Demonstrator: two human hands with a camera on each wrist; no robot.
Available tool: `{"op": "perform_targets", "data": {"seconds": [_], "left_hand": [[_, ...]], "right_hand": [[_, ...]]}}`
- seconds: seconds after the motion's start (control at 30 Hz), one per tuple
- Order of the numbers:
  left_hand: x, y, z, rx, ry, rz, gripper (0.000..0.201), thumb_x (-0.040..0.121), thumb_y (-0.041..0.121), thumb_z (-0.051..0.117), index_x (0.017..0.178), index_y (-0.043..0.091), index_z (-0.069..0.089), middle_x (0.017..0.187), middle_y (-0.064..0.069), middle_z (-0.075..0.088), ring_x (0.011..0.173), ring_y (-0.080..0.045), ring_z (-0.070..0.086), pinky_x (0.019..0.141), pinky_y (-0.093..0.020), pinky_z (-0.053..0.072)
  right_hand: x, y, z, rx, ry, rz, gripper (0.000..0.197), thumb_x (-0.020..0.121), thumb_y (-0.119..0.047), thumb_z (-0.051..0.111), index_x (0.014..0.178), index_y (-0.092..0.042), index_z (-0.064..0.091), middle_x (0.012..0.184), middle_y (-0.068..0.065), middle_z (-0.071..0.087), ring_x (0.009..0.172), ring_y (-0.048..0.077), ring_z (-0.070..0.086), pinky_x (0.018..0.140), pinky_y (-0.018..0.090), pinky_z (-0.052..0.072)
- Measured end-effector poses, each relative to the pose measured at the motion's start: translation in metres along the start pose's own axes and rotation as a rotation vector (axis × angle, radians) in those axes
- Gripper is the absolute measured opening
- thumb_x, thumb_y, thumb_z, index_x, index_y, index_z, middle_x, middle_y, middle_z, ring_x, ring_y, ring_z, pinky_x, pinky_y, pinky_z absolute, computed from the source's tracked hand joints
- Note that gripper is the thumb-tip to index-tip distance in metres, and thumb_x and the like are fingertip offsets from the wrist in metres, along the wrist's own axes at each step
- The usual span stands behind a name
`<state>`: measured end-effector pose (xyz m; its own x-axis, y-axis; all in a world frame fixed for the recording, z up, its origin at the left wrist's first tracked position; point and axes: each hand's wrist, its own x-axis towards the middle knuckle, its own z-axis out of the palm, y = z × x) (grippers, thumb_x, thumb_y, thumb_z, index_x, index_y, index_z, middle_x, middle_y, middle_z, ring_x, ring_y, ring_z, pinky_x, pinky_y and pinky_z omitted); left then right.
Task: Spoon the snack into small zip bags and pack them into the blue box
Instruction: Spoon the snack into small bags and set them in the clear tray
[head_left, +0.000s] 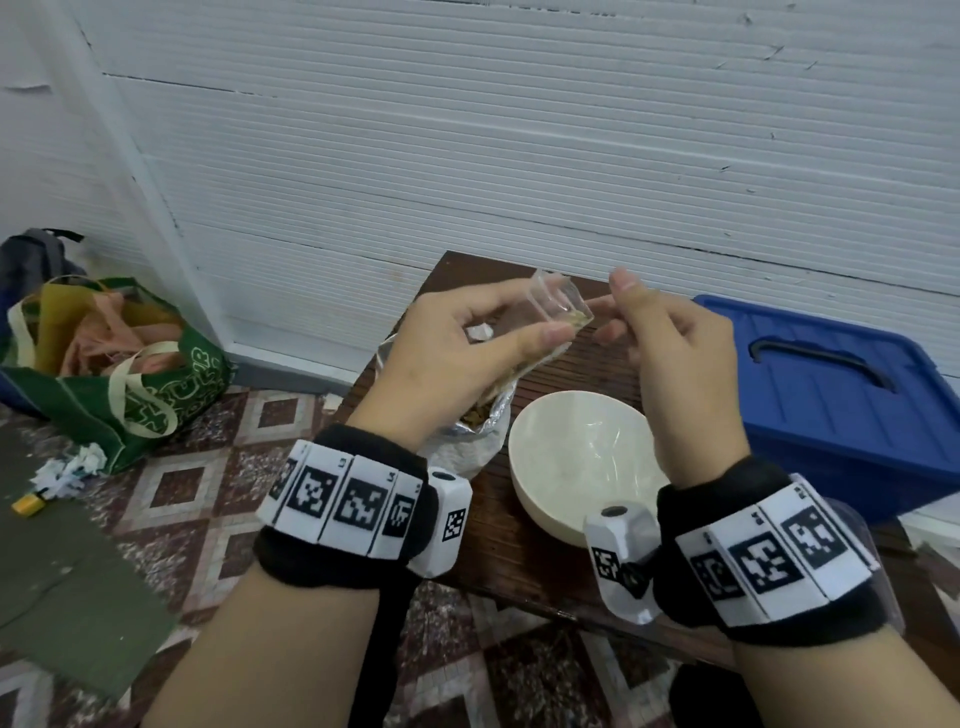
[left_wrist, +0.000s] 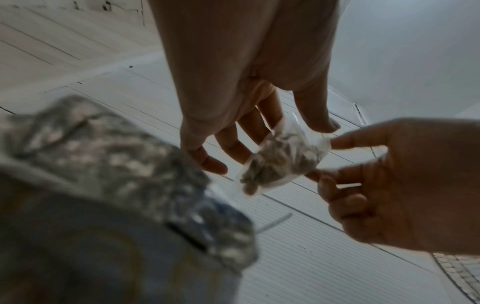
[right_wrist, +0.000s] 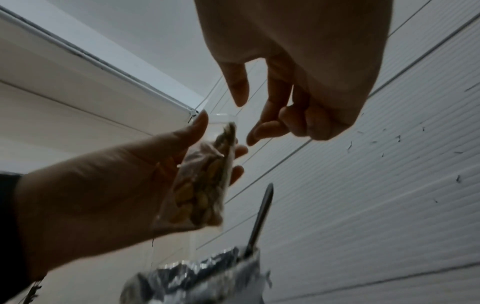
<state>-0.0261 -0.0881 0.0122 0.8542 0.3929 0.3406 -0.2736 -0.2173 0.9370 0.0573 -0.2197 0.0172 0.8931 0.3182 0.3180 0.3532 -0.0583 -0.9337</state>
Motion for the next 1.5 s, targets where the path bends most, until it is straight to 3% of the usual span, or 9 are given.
{"op": "perform_targets", "data": {"seconds": [0.2, 0.43, 0.67, 0.77, 0.9, 1.07, 1.23, 1.37, 1.5], "left_hand": [[-0.004, -0.001, 0.027, -0.081, -0.037, 0.012, 0.041, 0.076, 0.007, 0.074, 0.116, 0.015, 0.066, 0.094, 0.015, 0.073, 0.085, 0.006, 0.066, 0.071, -0.010, 0.050], [-0.002, -0.010, 0.032, 0.067, -0.168, -0.026, 0.082, 0.065, 0.038, 0.084, 0.138, 0.022, 0.052, 0.121, 0.016, 0.066, 0.122, 0.002, 0.054, 0.112, -0.036, 0.037], [-0.001, -0.014, 0.042, 0.180, -0.236, 0.006, 0.054, 0.075, 0.020, 0.081, 0.126, 0.020, 0.062, 0.113, 0.008, 0.070, 0.108, -0.005, 0.064, 0.101, -0.036, 0.048], [-0.003, -0.016, 0.049, 0.135, -0.228, -0.017, 0.041, 0.076, 0.013, 0.080, 0.112, 0.025, 0.065, 0.101, 0.006, 0.072, 0.095, -0.007, 0.067, 0.092, -0.029, 0.052], [-0.004, -0.022, 0.055, 0.183, -0.236, -0.035, 0.037, 0.076, 0.016, 0.080, 0.107, 0.032, 0.065, 0.095, 0.013, 0.069, 0.092, -0.005, 0.065, 0.088, -0.026, 0.052], [-0.006, -0.031, 0.064, 0.218, -0.236, -0.080, 0.043, 0.075, 0.021, 0.081, 0.112, 0.029, 0.064, 0.100, 0.007, 0.070, 0.096, -0.010, 0.065, 0.093, -0.033, 0.052], [-0.009, -0.039, 0.070, 0.268, -0.292, -0.161, 0.056, 0.079, 0.031, 0.076, 0.130, 0.024, 0.055, 0.117, 0.012, 0.065, 0.107, 0.003, 0.060, 0.100, -0.024, 0.047], [-0.008, -0.049, 0.069, 0.387, -0.265, -0.214, 0.052, 0.089, 0.036, 0.065, 0.136, 0.020, 0.051, 0.127, 0.008, 0.062, 0.114, -0.001, 0.057, 0.104, -0.023, 0.042], [-0.007, -0.057, 0.068, 0.463, -0.265, -0.265, 0.049, 0.095, 0.036, 0.057, 0.139, 0.017, 0.048, 0.135, 0.004, 0.057, 0.124, -0.007, 0.051, 0.104, -0.022, 0.037]], "right_hand": [[0.000, -0.013, -0.021, 0.034, -0.111, 0.042, 0.021, 0.086, -0.016, 0.066, 0.066, -0.016, 0.071, 0.052, -0.010, 0.061, 0.054, 0.000, 0.053, 0.063, 0.022, 0.039], [0.008, -0.021, -0.044, -0.065, -0.153, 0.074, 0.019, 0.084, -0.012, 0.065, 0.066, -0.012, 0.068, 0.046, -0.016, 0.056, 0.048, -0.005, 0.051, 0.058, 0.015, 0.036], [0.008, -0.027, -0.060, -0.065, -0.172, 0.096, 0.024, 0.085, -0.012, 0.064, 0.061, -0.010, 0.065, 0.044, -0.014, 0.051, 0.046, -0.003, 0.047, 0.056, 0.015, 0.032], [0.004, -0.027, -0.064, -0.067, -0.153, 0.116, 0.033, 0.087, -0.026, 0.065, 0.056, -0.014, 0.066, 0.043, -0.013, 0.050, 0.044, -0.002, 0.046, 0.055, 0.014, 0.033], [-0.002, -0.026, -0.075, -0.217, -0.199, 0.104, 0.054, 0.073, -0.059, 0.066, 0.075, -0.005, 0.070, 0.049, -0.012, 0.052, 0.046, 0.000, 0.044, 0.056, 0.017, 0.033], [-0.005, -0.016, -0.085, -0.481, -0.181, 0.065, 0.013, 0.081, -0.027, 0.073, 0.071, -0.019, 0.072, 0.062, -0.006, 0.064, 0.049, -0.003, 0.049, 0.048, 0.007, 0.036], [-0.006, -0.002, -0.097, -0.525, -0.065, 0.110, 0.015, 0.082, -0.019, 0.069, 0.068, -0.015, 0.070, 0.067, -0.002, 0.067, 0.062, 0.004, 0.056, 0.054, 0.017, 0.039], [-0.006, 0.024, -0.106, -0.699, 0.034, 0.214, 0.022, 0.083, -0.010, 0.062, 0.067, 0.005, 0.066, 0.067, 0.007, 0.065, 0.062, 0.010, 0.056, 0.053, 0.021, 0.039], [-0.009, 0.055, -0.105, -0.815, 0.022, 0.373, 0.036, 0.083, -0.013, 0.059, 0.049, -0.003, 0.054, 0.060, 0.012, 0.057, 0.067, 0.028, 0.059, 0.060, 0.029, 0.042]]}}
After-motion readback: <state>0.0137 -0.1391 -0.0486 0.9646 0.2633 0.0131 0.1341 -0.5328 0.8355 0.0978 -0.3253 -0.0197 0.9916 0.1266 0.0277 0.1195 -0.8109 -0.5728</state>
